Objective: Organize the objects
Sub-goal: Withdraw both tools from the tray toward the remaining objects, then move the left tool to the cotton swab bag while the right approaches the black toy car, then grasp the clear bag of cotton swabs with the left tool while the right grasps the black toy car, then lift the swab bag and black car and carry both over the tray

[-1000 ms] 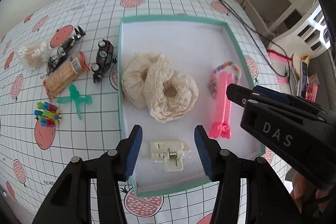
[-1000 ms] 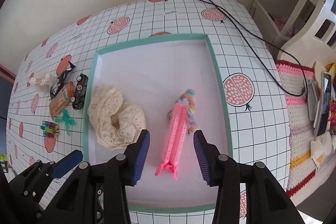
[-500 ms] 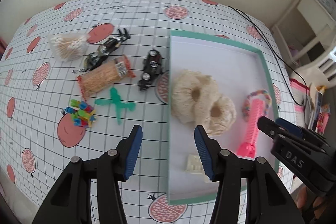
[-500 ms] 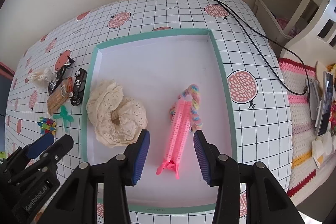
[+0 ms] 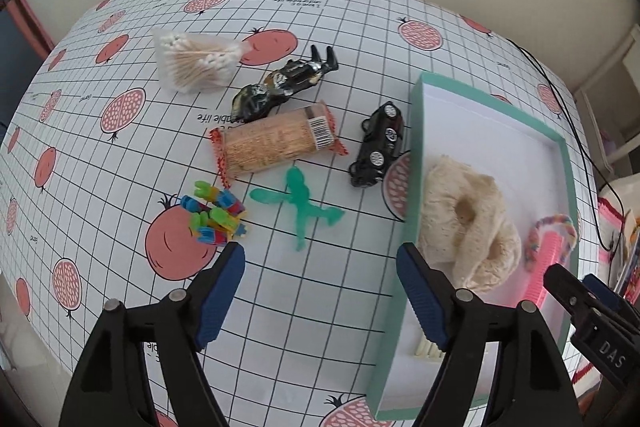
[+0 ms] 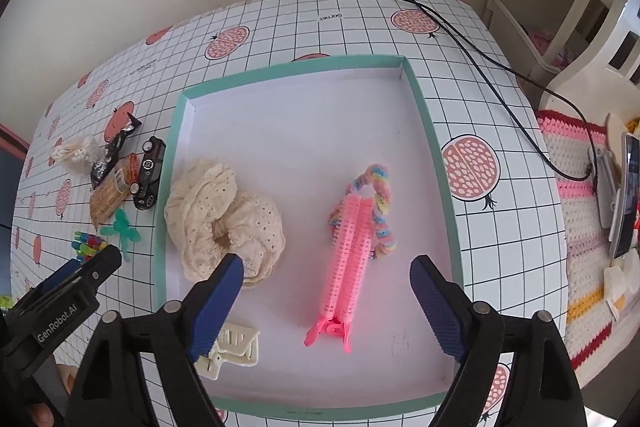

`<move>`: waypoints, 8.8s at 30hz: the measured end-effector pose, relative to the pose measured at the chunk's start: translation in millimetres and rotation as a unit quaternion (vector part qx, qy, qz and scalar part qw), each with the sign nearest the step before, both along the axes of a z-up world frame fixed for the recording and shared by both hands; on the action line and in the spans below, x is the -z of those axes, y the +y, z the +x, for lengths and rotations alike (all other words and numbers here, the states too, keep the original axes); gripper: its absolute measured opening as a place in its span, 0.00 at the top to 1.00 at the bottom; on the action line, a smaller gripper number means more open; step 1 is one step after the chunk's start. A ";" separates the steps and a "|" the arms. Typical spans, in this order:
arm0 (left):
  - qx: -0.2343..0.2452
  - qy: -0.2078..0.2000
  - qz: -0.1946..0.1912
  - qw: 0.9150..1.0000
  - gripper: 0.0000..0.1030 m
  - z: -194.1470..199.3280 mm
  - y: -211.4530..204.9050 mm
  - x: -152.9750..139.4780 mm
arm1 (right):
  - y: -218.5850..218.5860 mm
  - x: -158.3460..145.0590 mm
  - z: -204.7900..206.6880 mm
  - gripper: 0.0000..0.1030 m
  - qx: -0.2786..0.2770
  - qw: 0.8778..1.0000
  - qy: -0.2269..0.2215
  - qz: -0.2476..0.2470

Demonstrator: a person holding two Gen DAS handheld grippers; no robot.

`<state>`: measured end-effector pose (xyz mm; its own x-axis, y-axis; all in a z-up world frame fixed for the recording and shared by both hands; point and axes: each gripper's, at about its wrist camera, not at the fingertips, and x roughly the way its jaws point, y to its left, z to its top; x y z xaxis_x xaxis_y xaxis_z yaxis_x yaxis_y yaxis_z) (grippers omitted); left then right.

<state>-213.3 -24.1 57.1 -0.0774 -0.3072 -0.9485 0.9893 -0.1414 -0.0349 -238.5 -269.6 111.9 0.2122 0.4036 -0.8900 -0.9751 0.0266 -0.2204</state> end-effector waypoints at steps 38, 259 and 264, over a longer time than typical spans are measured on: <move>-0.097 0.072 -0.118 0.986 0.05 41.2 -22.0 -73.5 | -7.0 -35.4 -39.3 0.00 -0.146 0.985 0.011 0.092; -0.273 0.108 -0.103 0.950 0.57 -105.9 -214.0 4.7 | 149.1 8.8 -22.0 0.72 -0.344 0.937 0.053 0.009; -0.277 0.109 -0.099 0.950 0.57 -107.5 -213.9 12.5 | 151.5 17.7 -21.7 0.72 -0.347 0.937 0.048 -0.001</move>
